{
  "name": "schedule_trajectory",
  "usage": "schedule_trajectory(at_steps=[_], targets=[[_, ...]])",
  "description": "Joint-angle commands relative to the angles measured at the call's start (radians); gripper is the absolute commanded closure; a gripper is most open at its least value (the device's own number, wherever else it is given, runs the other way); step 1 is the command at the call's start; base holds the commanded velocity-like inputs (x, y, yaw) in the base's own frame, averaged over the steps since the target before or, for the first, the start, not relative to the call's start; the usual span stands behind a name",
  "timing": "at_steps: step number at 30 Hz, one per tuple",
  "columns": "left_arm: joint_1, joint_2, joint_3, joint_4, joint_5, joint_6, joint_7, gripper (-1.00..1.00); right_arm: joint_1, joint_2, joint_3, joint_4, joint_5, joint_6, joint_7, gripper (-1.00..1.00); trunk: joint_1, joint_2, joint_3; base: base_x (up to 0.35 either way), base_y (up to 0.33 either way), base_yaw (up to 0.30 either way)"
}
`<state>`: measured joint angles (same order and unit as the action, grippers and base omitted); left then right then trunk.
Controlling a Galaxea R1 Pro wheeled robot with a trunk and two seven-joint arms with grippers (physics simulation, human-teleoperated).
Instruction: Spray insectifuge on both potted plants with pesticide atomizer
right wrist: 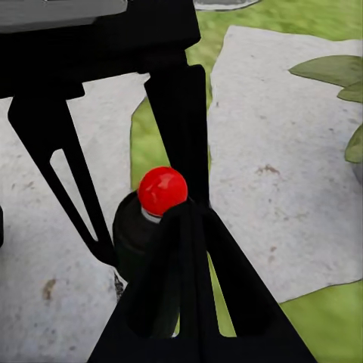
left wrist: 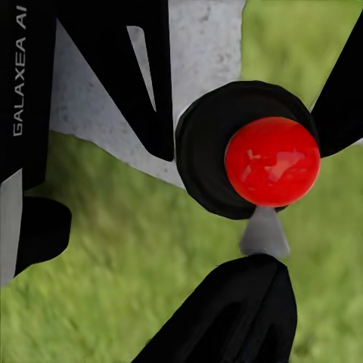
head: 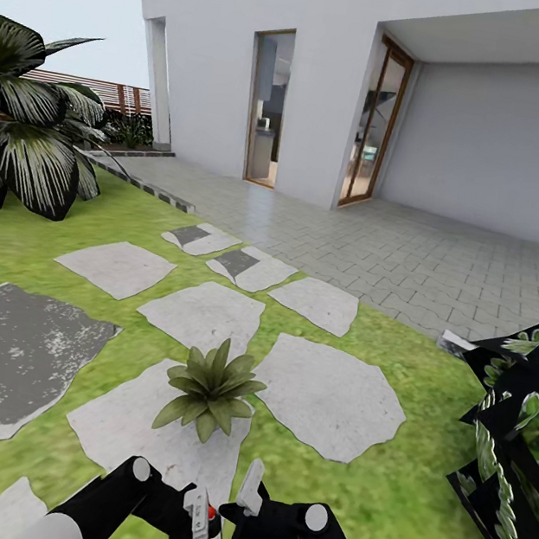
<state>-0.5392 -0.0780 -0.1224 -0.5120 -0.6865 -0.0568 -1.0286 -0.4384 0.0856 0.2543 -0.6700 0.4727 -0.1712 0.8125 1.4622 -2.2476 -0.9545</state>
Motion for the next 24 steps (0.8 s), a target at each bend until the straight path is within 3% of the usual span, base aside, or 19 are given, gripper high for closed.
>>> schedule_trajectory(at_steps=[1,14,17,24], targets=[[0.0,0.0,0.001,-0.001,-0.007,-0.006,-0.002,1.0,0.0,0.0,-0.001,-0.001,0.01,-0.007,0.001,1.0,0.0,0.0,-0.001,0.0,0.0,0.0],[0.0,0.0,0.001,-0.001,-0.006,-0.006,0.0,1.0,0.0,0.0,-0.001,-0.002,0.01,-0.007,0.001,1.0,0.0,0.0,-0.001,0.0,0.0,0.0],[0.0,0.011,0.0,0.002,-0.013,-0.007,0.002,1.0,0.0,0.0,-0.001,-0.002,0.01,-0.007,0.001,1.0,0.0,0.0,-0.001,0.0,0.0,0.0],[0.001,0.1,-0.004,0.003,-0.027,-0.003,0.002,1.0,0.0,0.0,-0.001,-0.001,0.01,-0.008,0.001,1.0,0.0,0.0,-0.001,0.0,0.0,0.0]])
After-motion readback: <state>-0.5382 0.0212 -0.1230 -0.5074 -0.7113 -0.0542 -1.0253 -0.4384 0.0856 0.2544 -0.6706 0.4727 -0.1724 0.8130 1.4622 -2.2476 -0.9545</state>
